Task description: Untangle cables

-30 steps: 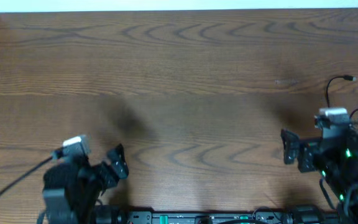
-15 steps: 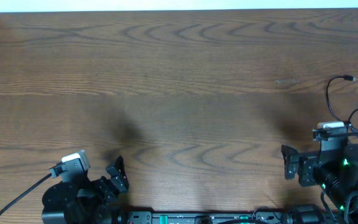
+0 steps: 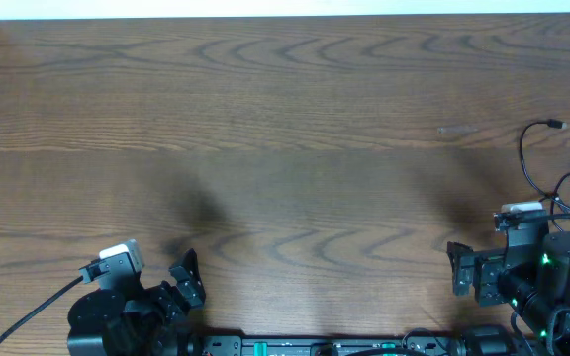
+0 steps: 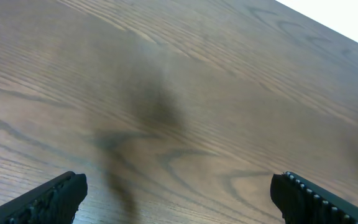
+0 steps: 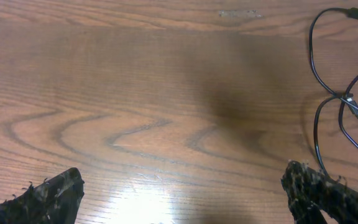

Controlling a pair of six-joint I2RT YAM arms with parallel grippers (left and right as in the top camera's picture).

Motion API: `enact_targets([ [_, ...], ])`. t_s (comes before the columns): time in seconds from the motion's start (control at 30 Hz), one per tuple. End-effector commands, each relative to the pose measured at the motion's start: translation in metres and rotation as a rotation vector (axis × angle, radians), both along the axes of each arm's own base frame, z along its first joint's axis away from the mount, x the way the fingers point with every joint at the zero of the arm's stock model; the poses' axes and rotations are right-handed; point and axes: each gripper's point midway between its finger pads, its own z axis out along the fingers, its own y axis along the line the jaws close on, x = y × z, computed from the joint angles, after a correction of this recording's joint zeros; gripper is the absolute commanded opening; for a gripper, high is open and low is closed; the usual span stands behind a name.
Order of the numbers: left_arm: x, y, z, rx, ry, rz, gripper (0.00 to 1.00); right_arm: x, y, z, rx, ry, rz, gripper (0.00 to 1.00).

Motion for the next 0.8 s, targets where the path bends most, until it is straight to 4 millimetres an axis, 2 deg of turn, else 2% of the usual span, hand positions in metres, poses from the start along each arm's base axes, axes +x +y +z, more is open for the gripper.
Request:
enact_targets([
  [0.0, -0.001, -0.001, -0.003, -0.011, 0.007, 0.003, 0.99, -0.001, 0.000, -0.001, 0.003, 0.004, -0.008, 0.99],
  [0.37, -0.001, -0.001, -0.003, -0.011, 0.007, 0.003, 0.99, -0.002, 0.000, 0.000, 0.003, -0.009, -0.007, 0.99],
  [0.43, -0.001, -0.001, -0.003, -0.011, 0.007, 0.003, 0.99, -0.001, -0.006, 0.003, -0.016, -0.031, -0.028, 0.99],
  [0.63, -0.001, -0.001, -0.003, -0.011, 0.007, 0.003, 0.99, 0.023, -0.003, 0.021, 0.005, -0.255, -0.023, 0.99],
  [0.77, -0.001, -0.001, -0.003, -0.011, 0.007, 0.003, 0.99, 0.036, 0.006, 0.022, 0.050, -0.432, 0.011, 0.99],
])
